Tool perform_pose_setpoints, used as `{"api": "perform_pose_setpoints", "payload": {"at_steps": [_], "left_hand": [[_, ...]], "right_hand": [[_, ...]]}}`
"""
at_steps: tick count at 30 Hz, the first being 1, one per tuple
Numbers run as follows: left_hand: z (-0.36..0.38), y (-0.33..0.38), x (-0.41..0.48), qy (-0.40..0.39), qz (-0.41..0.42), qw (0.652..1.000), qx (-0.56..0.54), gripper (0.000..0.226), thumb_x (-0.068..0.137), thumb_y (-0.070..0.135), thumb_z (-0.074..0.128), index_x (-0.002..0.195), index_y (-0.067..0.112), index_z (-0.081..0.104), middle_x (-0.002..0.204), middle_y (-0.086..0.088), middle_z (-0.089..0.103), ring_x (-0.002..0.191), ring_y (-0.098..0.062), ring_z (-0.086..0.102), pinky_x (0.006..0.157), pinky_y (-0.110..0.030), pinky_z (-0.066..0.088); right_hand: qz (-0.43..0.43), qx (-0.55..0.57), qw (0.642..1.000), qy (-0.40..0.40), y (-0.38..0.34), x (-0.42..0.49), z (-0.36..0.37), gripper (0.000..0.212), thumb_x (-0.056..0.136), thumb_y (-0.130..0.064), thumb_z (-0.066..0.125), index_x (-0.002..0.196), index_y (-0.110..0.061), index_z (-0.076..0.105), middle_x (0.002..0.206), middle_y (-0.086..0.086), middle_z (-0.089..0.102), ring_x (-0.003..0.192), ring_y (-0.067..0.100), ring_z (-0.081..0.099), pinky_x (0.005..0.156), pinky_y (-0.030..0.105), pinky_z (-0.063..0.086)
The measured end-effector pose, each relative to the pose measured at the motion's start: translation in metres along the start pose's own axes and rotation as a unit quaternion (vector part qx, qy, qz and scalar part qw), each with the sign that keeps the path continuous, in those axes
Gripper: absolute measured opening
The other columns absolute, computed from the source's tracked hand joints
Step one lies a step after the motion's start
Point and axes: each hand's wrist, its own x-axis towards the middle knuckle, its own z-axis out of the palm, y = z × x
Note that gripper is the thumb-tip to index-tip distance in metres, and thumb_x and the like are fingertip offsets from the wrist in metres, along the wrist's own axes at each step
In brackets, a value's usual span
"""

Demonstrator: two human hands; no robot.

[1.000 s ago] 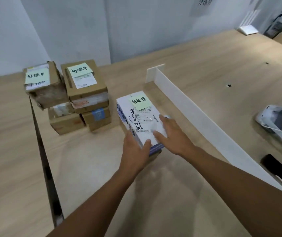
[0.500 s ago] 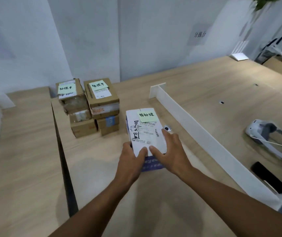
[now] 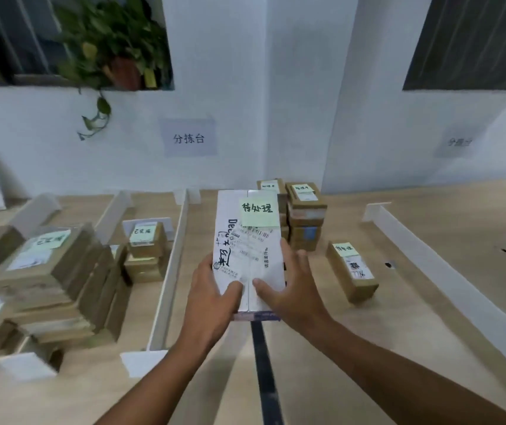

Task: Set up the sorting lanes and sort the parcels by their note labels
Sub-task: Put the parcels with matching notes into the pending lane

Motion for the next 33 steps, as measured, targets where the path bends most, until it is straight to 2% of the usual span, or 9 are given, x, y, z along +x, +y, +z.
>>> {"api": "perform_pose_setpoints", "payload": {"at_steps": [3, 5, 13, 15, 18, 21, 24, 28, 33], "left_hand": [[-0.088, -0.009, -0.026, 0.060, -0.011, 0.998, -0.010, 0.060, 0.076, 0.035, 0.063, 0.130, 0.045, 0.042, 0.114, 0.030, 0.065, 0.096, 0.003, 0.065, 0.066, -0.023, 0.053], [-0.142, -0.017, -0.040, 0.091, -0.009, 0.996, -0.004, 0.061, 0.073, 0.038, 0.062, 0.129, 0.045, 0.037, 0.111, 0.037, 0.061, 0.089, 0.005, 0.066, 0.060, -0.025, 0.054], [-0.385, -0.077, -0.096, 0.212, 0.011, 0.976, 0.054, 0.062, 0.075, 0.047, 0.063, 0.124, 0.064, 0.029, 0.128, 0.040, 0.053, 0.113, 0.011, 0.057, 0.080, -0.022, 0.049], [-0.450, -0.096, -0.109, 0.233, 0.008, 0.969, 0.080, 0.066, 0.076, 0.052, 0.062, 0.131, 0.058, 0.028, 0.129, 0.047, 0.047, 0.114, 0.015, 0.054, 0.080, -0.017, 0.046], [-0.549, -0.128, -0.132, 0.272, -0.002, 0.955, 0.114, 0.072, 0.076, 0.051, 0.064, 0.138, 0.052, 0.029, 0.131, 0.043, 0.050, 0.112, 0.014, 0.056, 0.078, -0.018, 0.048], [-0.633, -0.156, -0.152, 0.299, -0.027, 0.943, 0.142, 0.074, 0.075, 0.048, 0.066, 0.135, 0.063, 0.027, 0.131, 0.038, 0.053, 0.111, 0.013, 0.057, 0.081, -0.026, 0.054], [-0.704, -0.186, -0.167, 0.311, -0.056, 0.936, 0.156, 0.071, 0.078, 0.049, 0.064, 0.130, 0.071, 0.021, 0.126, 0.046, 0.050, 0.110, 0.018, 0.055, 0.076, -0.018, 0.050], [-0.795, -0.238, -0.165, 0.325, -0.081, 0.929, 0.159, 0.076, 0.079, 0.056, 0.062, 0.144, 0.053, 0.022, 0.125, 0.053, 0.045, 0.110, 0.022, 0.052, 0.069, -0.003, 0.045], [-0.901, -0.311, -0.129, 0.333, -0.118, 0.919, 0.174, 0.073, 0.079, 0.058, 0.060, 0.141, 0.054, 0.021, 0.120, 0.058, 0.043, 0.106, 0.024, 0.053, 0.066, -0.004, 0.046]], "right_hand": [[-0.065, 0.051, 0.996, -0.021, -0.062, -0.014, 0.055, 0.088, 0.075, -0.038, 0.072, 0.154, -0.025, 0.036, 0.117, -0.010, 0.041, 0.112, 0.012, 0.055, 0.094, 0.038, 0.056], [-0.094, 0.094, 0.990, -0.040, -0.099, -0.022, 0.093, 0.089, 0.076, -0.034, 0.074, 0.155, -0.022, 0.035, 0.119, -0.009, 0.042, 0.113, 0.012, 0.057, 0.093, 0.036, 0.056], [-0.182, 0.146, 0.960, -0.156, -0.258, -0.051, 0.286, 0.095, 0.076, -0.055, 0.069, 0.158, -0.043, 0.021, 0.133, -0.029, 0.028, 0.131, 0.001, 0.047, 0.107, 0.031, 0.048], [-0.194, 0.148, 0.953, -0.180, -0.301, -0.059, 0.343, 0.093, 0.076, -0.059, 0.067, 0.156, -0.047, 0.021, 0.133, -0.031, 0.025, 0.130, -0.003, 0.043, 0.105, 0.023, 0.046], [-0.205, 0.162, 0.940, -0.221, -0.369, -0.078, 0.436, 0.088, 0.078, -0.060, 0.066, 0.154, -0.049, 0.023, 0.135, -0.029, 0.024, 0.129, -0.012, 0.037, 0.099, 0.008, 0.035], [-0.215, 0.180, 0.925, -0.256, -0.428, -0.096, 0.518, 0.084, 0.080, -0.055, 0.066, 0.155, -0.042, 0.029, 0.140, -0.025, 0.025, 0.127, -0.021, 0.033, 0.095, -0.003, 0.030], [-0.226, 0.179, 0.912, -0.293, -0.475, -0.110, 0.588, 0.084, 0.081, -0.051, 0.065, 0.156, -0.034, 0.032, 0.135, -0.027, 0.024, 0.125, -0.024, 0.031, 0.096, -0.003, 0.032], [-0.258, 0.159, 0.896, -0.324, -0.527, -0.107, 0.685, 0.087, 0.080, -0.053, 0.063, 0.157, -0.028, 0.030, 0.132, -0.020, 0.023, 0.119, -0.025, 0.031, 0.091, -0.001, 0.035], [-0.257, 0.166, 0.884, -0.355, -0.576, -0.087, 0.817, 0.087, 0.082, -0.054, 0.063, 0.157, -0.026, 0.027, 0.132, -0.021, 0.018, 0.132, 0.006, 0.036, 0.105, 0.017, 0.040]]}}
